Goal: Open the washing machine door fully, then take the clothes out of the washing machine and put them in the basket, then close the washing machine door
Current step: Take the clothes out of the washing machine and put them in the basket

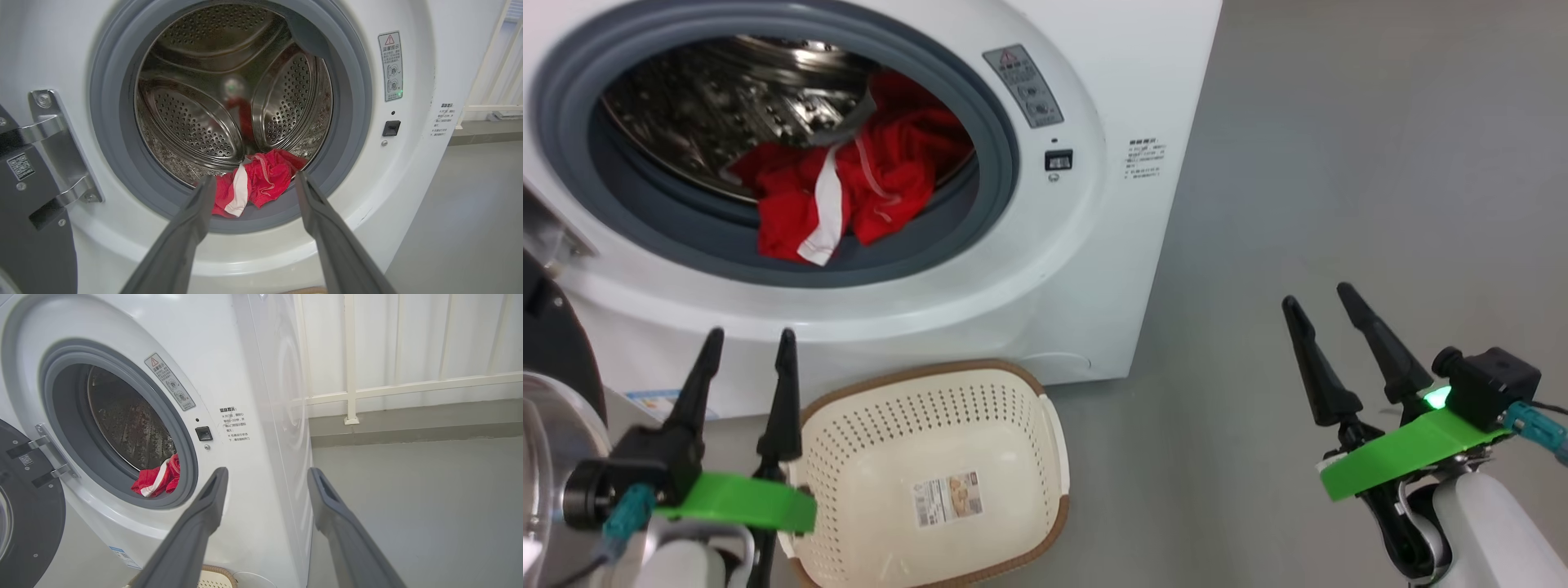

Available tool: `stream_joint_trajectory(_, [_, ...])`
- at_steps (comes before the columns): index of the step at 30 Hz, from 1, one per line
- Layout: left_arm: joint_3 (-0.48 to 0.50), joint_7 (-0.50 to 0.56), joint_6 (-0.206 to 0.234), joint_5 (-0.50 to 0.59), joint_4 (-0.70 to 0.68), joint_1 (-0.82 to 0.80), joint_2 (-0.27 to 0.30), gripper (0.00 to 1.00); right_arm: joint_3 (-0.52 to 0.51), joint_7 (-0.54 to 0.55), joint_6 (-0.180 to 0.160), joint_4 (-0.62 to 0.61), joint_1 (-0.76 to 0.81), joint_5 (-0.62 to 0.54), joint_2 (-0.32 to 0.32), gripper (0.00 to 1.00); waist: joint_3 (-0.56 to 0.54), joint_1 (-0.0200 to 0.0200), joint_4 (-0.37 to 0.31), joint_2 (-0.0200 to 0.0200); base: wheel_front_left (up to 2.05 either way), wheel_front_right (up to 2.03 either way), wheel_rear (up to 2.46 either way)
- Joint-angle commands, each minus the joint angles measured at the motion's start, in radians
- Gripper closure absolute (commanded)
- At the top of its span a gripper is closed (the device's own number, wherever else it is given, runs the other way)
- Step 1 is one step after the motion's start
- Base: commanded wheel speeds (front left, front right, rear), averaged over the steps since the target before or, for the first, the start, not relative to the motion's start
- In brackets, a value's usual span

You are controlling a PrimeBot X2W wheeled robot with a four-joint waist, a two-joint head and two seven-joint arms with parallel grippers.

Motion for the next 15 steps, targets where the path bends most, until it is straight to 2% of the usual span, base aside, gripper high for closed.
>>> stream_joint_trajectory(1, [0.028, 0.0, -0.006, 0.001, -0.003, -0.07, 0.025, 0.0, 0.015, -0.012, 0.002, -0.031, -0.028, -0.008, -0.002, 0.0, 0.052, 0.0, -0.008, 0.0, 0.0, 0.0, 0.0])
stream_joint_trajectory(15, [0.036, 0.004, 0.0, -0.011, 0.167, -0.347, 0.04, 0.0, -0.002, -0.012, 0.002, -0.065, -0.085, -0.013, -0.001, 0.0, 0.191, 0.0, -0.028, 0.0, 0.0, 0.0, 0.0])
